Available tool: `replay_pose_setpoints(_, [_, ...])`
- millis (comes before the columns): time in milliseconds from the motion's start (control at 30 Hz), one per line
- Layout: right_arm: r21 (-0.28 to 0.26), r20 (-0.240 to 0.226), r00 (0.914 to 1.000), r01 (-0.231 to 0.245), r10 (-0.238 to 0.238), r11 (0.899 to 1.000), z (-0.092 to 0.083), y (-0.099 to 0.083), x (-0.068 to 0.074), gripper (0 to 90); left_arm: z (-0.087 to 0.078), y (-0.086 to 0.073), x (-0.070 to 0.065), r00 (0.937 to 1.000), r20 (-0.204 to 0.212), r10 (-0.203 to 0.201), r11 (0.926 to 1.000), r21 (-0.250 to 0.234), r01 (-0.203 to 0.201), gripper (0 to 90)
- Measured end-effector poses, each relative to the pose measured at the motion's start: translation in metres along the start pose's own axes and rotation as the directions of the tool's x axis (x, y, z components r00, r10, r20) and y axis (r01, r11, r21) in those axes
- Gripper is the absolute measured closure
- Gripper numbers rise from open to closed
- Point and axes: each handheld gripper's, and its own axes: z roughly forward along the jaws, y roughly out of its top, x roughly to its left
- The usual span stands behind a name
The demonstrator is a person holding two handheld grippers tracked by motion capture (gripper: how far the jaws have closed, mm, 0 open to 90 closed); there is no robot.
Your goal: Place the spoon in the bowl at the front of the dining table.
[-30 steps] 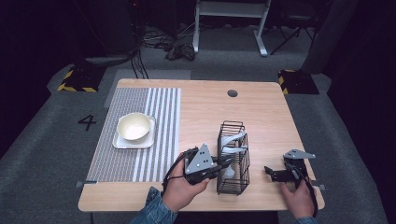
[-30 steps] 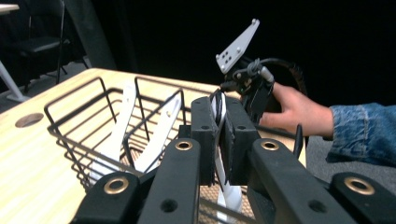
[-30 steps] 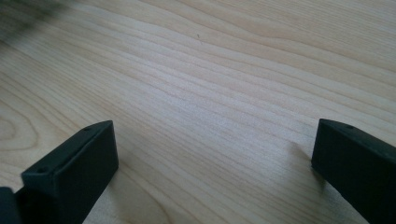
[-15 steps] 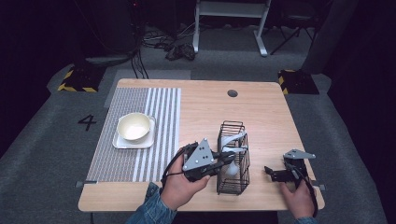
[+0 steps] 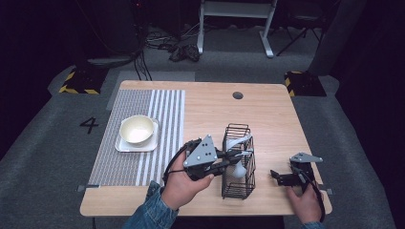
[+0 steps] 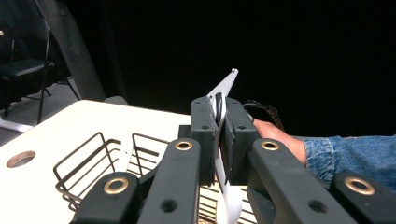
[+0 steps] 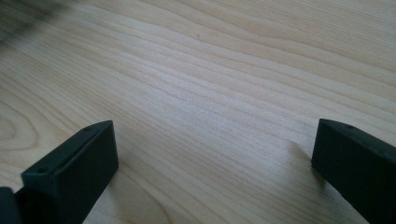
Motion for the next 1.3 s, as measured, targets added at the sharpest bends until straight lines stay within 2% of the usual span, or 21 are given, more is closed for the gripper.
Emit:
replay_pose_setpoints(233, [0.000,0.000,1.0000,0.000,0.000,1.000,0.000,0.000,0.000,0.4,-0.006,0.005,0.007,0.9992,0.037,-0.013,0.9997,-0.020,0.014,84.8])
replay_pose_setpoints(667, [0.000,-0.001,1.0000,0.000,0.000,1.000,0.000,0.000,0.000,0.4,-0.016,0.009,0.011,0.9997,0.014,-0.019,0.9992,-0.035,0.020,84.8])
replay_pose_setpoints(867, [0.000,-0.001,1.0000,0.000,0.000,1.000,0.000,0.000,0.000,0.4,-0.023,0.010,0.014,0.9995,0.024,-0.022,0.9986,-0.049,0.023,84.8])
replay_pose_setpoints(1167, [0.000,0.000,1.0000,0.000,0.000,1.000,0.000,0.000,0.000,0.4,-0.039,0.006,0.023,0.9990,-0.025,-0.036,0.9981,-0.052,0.035,84.8])
replay_pose_setpoints(1300, [0.000,0.000,1.0000,0.000,0.000,1.000,0.000,0.000,0.000,0.4,-0.048,0.004,0.027,0.9944,-0.097,-0.043,0.9978,-0.055,0.038,84.8])
